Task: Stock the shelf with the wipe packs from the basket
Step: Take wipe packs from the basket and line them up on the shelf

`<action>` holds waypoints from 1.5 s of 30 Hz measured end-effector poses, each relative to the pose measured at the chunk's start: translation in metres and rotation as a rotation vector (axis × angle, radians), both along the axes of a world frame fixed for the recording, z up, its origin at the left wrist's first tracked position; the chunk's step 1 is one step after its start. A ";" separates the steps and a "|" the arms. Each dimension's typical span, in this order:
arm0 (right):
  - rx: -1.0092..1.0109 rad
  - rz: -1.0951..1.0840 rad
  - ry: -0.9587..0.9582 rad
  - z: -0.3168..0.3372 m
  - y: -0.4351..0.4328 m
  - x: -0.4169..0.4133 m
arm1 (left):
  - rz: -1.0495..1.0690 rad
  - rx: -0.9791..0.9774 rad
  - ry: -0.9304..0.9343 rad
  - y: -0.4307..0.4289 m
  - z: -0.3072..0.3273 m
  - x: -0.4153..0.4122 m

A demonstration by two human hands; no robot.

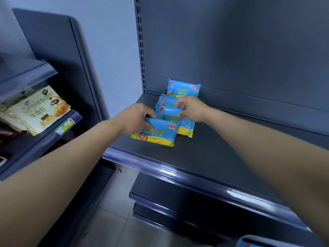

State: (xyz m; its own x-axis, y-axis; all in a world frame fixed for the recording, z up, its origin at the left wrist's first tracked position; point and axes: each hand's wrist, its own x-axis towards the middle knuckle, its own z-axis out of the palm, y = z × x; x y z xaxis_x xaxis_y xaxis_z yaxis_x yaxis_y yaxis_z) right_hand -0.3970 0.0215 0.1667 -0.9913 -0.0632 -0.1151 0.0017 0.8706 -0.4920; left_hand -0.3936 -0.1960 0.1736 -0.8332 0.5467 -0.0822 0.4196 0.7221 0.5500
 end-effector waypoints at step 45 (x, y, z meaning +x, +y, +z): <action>0.639 -0.020 0.817 0.127 0.093 0.292 | -0.058 0.037 1.104 0.136 0.109 0.234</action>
State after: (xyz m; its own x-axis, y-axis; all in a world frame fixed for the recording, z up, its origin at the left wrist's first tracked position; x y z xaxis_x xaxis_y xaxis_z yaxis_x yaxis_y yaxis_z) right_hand -0.1053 0.1147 0.2939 -0.7826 -0.2092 0.5864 -0.1075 0.9731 0.2036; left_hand -0.1594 -0.0597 0.2828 -0.4110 0.5744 0.7079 0.7258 0.6760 -0.1271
